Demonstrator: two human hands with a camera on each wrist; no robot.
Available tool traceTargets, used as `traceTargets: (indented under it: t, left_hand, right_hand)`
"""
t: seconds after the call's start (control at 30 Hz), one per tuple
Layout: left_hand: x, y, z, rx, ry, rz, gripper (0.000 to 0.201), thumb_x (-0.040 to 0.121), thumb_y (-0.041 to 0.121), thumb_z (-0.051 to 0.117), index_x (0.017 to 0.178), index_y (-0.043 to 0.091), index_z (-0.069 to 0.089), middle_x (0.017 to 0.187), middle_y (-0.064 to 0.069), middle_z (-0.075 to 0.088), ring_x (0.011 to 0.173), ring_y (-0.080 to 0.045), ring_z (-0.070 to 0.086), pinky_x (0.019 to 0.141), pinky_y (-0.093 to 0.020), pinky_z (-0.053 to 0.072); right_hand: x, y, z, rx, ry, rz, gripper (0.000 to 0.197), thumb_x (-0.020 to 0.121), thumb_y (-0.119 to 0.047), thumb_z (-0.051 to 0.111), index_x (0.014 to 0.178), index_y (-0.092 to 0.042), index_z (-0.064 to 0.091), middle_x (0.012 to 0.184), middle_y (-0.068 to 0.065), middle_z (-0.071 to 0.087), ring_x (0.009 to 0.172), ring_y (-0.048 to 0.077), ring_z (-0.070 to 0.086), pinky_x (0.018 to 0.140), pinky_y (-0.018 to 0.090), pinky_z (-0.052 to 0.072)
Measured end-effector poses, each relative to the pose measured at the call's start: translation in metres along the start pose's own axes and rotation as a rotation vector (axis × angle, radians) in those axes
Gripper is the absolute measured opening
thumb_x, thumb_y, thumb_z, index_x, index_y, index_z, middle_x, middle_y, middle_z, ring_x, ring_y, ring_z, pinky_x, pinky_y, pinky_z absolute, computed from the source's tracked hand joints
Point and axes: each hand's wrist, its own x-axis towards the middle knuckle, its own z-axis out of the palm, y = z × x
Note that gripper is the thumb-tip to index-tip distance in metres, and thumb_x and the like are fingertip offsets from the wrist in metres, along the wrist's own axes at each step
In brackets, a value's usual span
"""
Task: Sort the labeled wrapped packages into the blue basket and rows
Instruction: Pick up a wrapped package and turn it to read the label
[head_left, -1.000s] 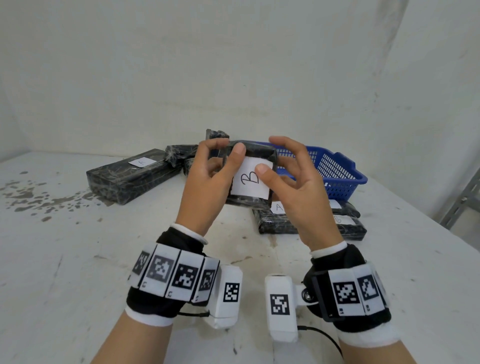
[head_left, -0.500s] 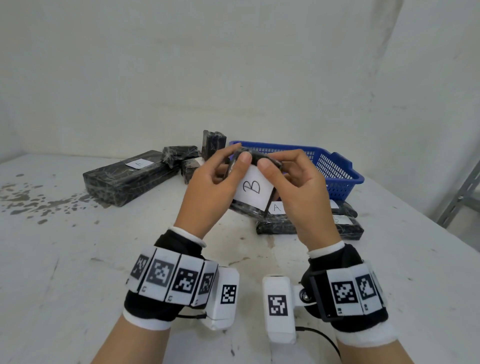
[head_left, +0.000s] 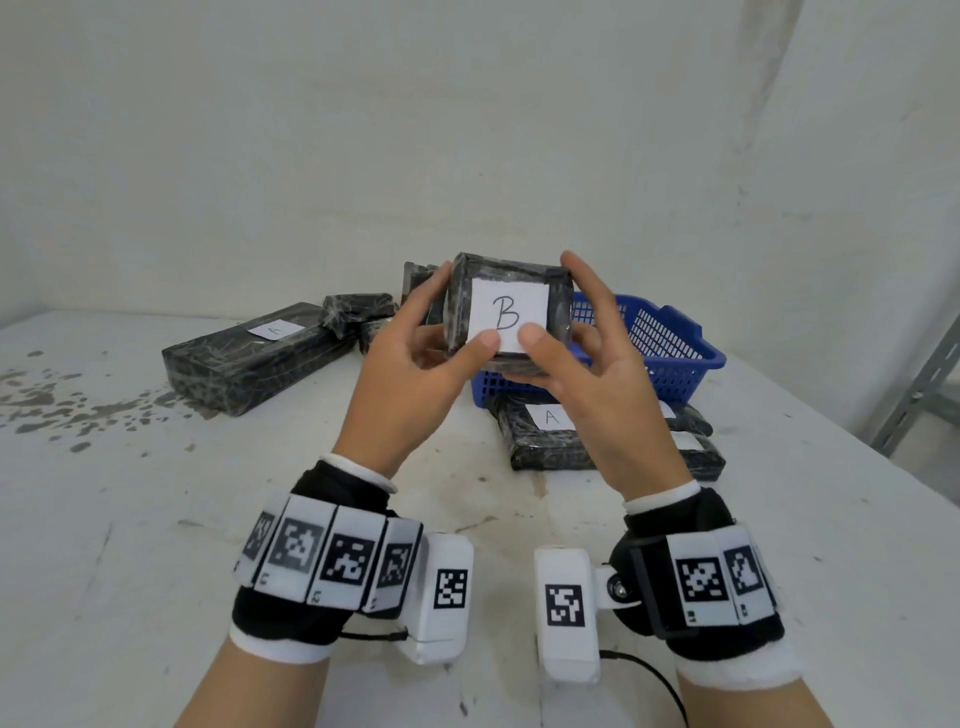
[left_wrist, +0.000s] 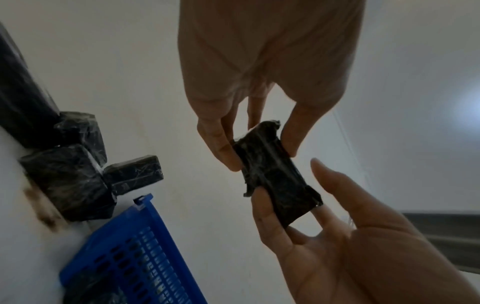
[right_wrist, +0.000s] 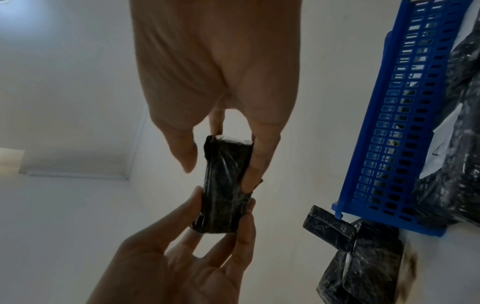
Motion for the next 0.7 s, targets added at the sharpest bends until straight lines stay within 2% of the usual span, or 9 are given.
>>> traceTargets:
  t: [0.1,0.23,0.33,0.4,0.53,0.7]
  left_hand:
    - [-0.0008,-0.0003,0.0014,0.015,-0.001,0.016,0.061,0.089,0.020,0.068,0.143,0.033,0.042,0.118,0.004,0.069,0.099,-0.009,0.068,0.086,-0.030,0.057]
    - [-0.0011,-0.0016,0.0008,-0.008,0.031,0.015,0.050,0.089,0.017,0.068,0.132,0.033,0.047,0.106,0.000,0.071,0.090,-0.013,0.070,0.075,-0.026,0.057]
    - [-0.0005,-0.0024,0.0001,-0.037,0.063,0.002,0.041,0.088,0.018,0.068,0.121,0.030,0.048,0.095,-0.004,0.072,0.076,-0.010,0.070,0.063,-0.024,0.056]
    - [-0.0001,-0.0030,0.0002,-0.034,0.084,0.005,0.036,0.089,0.019,0.068,0.117,0.027,0.047,0.091,-0.003,0.072,0.072,-0.007,0.069,0.060,-0.025,0.057]
    - [0.0001,-0.0037,0.0004,0.001,0.112,0.021,0.031,0.089,0.025,0.067,0.112,0.026,0.046,0.091,-0.002,0.069,0.069,-0.005,0.068,0.055,-0.025,0.056]
    - [0.0000,-0.0030,0.0006,0.015,0.123,0.010,0.026,0.089,0.031,0.065,0.102,0.032,0.044,0.087,0.000,0.068,0.067,-0.004,0.068,0.050,-0.024,0.055]
  right_hand:
    - [-0.0005,0.0012,-0.0010,-0.016,0.005,0.011,0.067,0.092,-0.011,0.070,0.146,-0.035,0.039,0.123,0.011,0.067,0.109,0.022,0.070,0.096,0.046,0.056]
    - [-0.0013,0.0012,0.0005,-0.003,0.006,0.020,0.060,0.091,-0.009,0.071,0.137,-0.037,0.045,0.122,0.013,0.067,0.105,0.023,0.072,0.093,0.049,0.057]
    - [-0.0017,0.0014,0.0015,-0.017,0.003,0.030,0.054,0.091,-0.010,0.070,0.133,-0.036,0.047,0.117,0.011,0.068,0.098,0.024,0.074,0.086,0.051,0.060]
    - [-0.0019,0.0016,0.0023,-0.032,-0.002,0.035,0.050,0.092,-0.010,0.069,0.131,-0.034,0.048,0.114,0.009,0.069,0.095,0.023,0.075,0.080,0.050,0.062]
    - [-0.0024,0.0009,0.0028,-0.052,0.007,0.025,0.036,0.095,-0.014,0.067,0.120,-0.035,0.053,0.106,0.011,0.071,0.091,0.024,0.075,0.072,0.051,0.063]
    - [-0.0026,-0.0001,0.0033,-0.082,0.028,0.014,0.021,0.097,-0.019,0.064,0.111,-0.033,0.056,0.095,0.014,0.073,0.081,0.021,0.075,0.066,0.051,0.063]
